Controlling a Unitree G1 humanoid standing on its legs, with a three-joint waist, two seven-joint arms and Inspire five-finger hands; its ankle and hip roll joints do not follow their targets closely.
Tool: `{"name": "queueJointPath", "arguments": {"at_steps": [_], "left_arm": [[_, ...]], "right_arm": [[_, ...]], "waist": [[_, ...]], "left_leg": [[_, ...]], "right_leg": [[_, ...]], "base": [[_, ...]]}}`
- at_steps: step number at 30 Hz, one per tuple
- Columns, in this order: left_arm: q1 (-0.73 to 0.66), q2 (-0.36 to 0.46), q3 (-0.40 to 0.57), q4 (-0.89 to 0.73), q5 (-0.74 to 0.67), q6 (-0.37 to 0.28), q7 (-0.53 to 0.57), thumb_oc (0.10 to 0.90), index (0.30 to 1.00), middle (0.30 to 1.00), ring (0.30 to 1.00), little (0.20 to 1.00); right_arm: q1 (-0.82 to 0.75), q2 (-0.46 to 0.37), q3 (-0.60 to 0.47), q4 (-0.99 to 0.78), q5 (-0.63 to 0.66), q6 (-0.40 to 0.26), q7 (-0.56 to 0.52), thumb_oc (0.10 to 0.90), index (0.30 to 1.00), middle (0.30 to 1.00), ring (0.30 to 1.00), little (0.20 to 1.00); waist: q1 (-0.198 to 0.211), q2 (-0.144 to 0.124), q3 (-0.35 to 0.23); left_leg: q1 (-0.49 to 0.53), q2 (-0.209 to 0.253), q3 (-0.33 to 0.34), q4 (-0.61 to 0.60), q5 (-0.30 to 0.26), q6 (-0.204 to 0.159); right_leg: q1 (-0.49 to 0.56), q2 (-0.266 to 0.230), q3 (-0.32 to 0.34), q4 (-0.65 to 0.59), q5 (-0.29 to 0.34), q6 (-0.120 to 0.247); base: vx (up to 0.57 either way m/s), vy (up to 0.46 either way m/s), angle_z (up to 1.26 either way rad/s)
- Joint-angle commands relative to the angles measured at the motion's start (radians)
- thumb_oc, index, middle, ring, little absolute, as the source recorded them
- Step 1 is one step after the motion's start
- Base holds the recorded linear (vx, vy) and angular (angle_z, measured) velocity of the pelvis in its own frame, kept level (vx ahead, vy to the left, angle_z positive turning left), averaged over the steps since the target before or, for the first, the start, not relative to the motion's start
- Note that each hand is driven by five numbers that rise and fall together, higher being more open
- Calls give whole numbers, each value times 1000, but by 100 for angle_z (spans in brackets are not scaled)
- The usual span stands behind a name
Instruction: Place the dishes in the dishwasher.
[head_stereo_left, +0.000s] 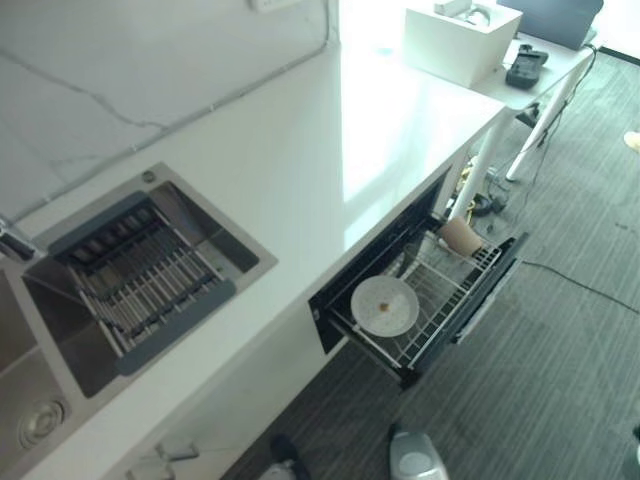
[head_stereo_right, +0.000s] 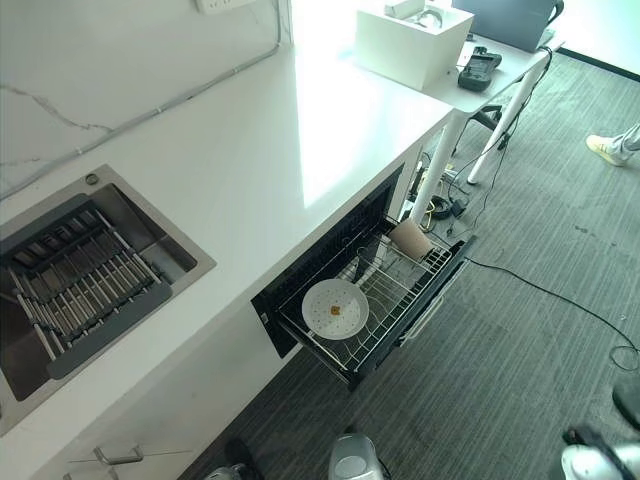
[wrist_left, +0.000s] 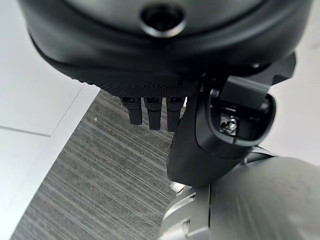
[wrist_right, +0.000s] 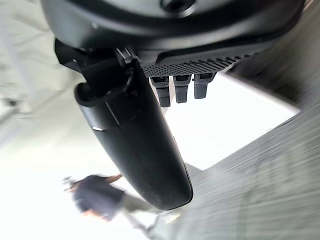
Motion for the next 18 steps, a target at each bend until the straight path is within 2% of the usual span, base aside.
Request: {"name": "queueJointPath", "arguments": {"at_steps": [1, 2, 3, 4, 6, 8, 9, 12, 13, 15, 18], "left_arm": [[-74, -38, -17, -27, -93, -28, -46, 800, 900, 900, 900, 900], [-92, -38, -27, -32, -130, -36, -31, 800, 900, 900, 900, 900], [-94, -39, -27, -32, -141, -37, -26, 800, 900, 900, 900, 900], [-113, -40, -29, -34, -181, -44, -15, 800, 900, 900, 900, 900], [-132, -43, -27, -41, -224, -40, -6, 800, 900, 900, 900, 900], [-133, -40, -13, -57, -240, -47, 2, 800, 900, 900, 900, 900], [-132, -39, -12, -58, -240, -50, 3, 800, 900, 900, 900, 900], [-120, -27, 13, -91, -281, -52, 26, 800, 900, 900, 900, 900], [-114, -24, 21, -99, -308, -57, 43, 800, 900, 900, 900, 900], [-99, -7, 56, -113, -337, -85, 76, 800, 900, 900, 900, 900], [-86, 10, 85, -130, -326, -100, 93, 800, 900, 900, 900, 900]], "right_arm": [[-107, -98, 3, 15, -13, -117, 15, 800, 900, 900, 900, 900], [-127, -109, 39, 104, -16, -109, 26, 800, 900, 900, 900, 900], [-131, -111, 42, 111, -15, -106, 28, 800, 900, 900, 900, 900], [-148, -116, 68, 159, 4, -102, 36, 800, 900, 900, 900, 900], [-169, -119, 103, 219, 55, -88, 92, 800, 900, 900, 900, 900], [-203, -118, 155, 273, 83, -54, 166, 800, 900, 900, 900, 900], [-208, -118, 163, 281, 82, -59, 165, 800, 900, 900, 900, 900], [-256, -130, 243, 321, 19, -26, 227, 800, 900, 900, 900, 900], [-266, -134, 262, 325, -1, -21, 241, 800, 900, 900, 900, 900], [-304, -138, 322, 327, -41, -19, 273, 800, 900, 900, 900, 900], [-341, -137, 370, 326, -57, -20, 290, 800, 900, 900, 900, 900]], "waist": [[23, 7, 48], [37, 27, 75], [36, 29, 78], [44, 47, 103], [56, 55, 128], [78, 57, 149], [81, 57, 151], [122, 60, 180], [133, 52, 184], [163, 43, 204], [196, 35, 224]], "left_leg": [[3, 75, -51, 184, -178, -49], [-10, 65, -85, 184, -167, -41], [-11, 64, -88, 184, -166, -41], [-25, 61, -106, 184, -155, -39], [-39, 48, -121, 184, -145, -36], [-57, 32, -136, 184, -135, -28], [-59, 31, -139, 184, -133, -28], [-103, 15, -169, 184, -101, -23], [-105, -2, -184, 184, -109, -32], [-140, -18, -194, 184, -85, -27], [-178, -33, -217, 184, -67, -21]], "right_leg": [[20, 12, -62, 16, -26, -21], [27, 24, -72, 16, -29, -44], [27, 25, -74, 16, -29, -46], [27, 36, -78, 17, -33, -63], [6, 32, -80, 64, -58, -79], [-19, 26, -85, 115, -86, -96], [-22, 26, -86, 122, -89, -97], [-73, 19, -98, 217, -129, -115], [-80, 11, -88, 249, -163, -113], [-122, 3, -94, 321, -190, -122], [-157, 3, -97, 375, -207, -128]], "base": [[59, 80, 8], [32, 75, 10], [-13, 117, 24], [-46, 76, 25], [-58, 52, 26], [-44, -3, 22], [-36, -10, 21], [-19, -30, 30], [39, -71, 26], [-19, -117, 36], [-31, -108, 31]]}}
